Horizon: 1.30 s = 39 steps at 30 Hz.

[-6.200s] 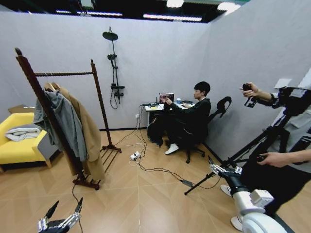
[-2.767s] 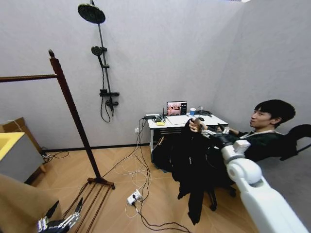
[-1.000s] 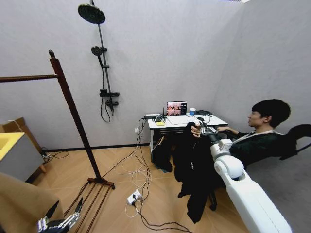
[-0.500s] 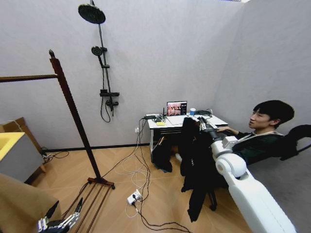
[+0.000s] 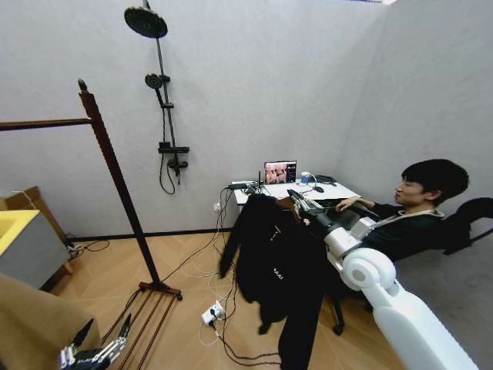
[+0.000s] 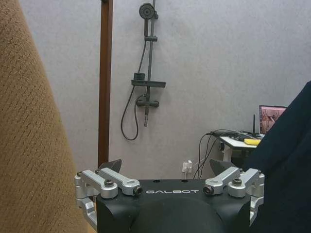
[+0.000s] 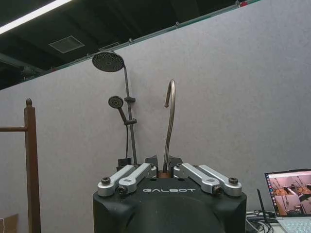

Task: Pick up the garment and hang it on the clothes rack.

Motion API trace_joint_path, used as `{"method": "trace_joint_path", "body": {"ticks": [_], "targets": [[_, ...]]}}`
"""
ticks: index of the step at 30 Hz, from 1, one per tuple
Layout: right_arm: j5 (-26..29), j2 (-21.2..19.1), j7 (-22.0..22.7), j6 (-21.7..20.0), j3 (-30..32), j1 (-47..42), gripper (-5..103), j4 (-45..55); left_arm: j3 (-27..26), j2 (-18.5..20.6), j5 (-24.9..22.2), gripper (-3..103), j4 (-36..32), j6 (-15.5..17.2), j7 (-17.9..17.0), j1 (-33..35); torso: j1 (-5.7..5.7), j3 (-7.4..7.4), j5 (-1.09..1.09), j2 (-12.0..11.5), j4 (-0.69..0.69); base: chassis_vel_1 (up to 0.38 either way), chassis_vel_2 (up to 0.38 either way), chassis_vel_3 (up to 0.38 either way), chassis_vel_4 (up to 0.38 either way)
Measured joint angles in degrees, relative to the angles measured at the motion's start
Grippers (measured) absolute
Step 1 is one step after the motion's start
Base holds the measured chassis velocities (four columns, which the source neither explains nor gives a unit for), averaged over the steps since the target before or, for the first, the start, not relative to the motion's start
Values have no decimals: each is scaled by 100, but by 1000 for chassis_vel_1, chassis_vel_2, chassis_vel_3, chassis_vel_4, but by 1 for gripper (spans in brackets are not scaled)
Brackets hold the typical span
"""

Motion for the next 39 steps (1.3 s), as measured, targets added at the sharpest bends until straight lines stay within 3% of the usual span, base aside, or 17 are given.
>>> {"method": "trace_joint_path", "body": {"ticks": [20,39], "targets": [[-133,-216,-39,303,384,-369,10,305,0,0,0,100,0,0,0,0,0,0,0,0,-2,0,0,0,0],[-102,-206,-71,386,292,-279,10,261,0,0,0,100,0,0,0,0,0,0,0,0,-1,51,49,44,51]]}}
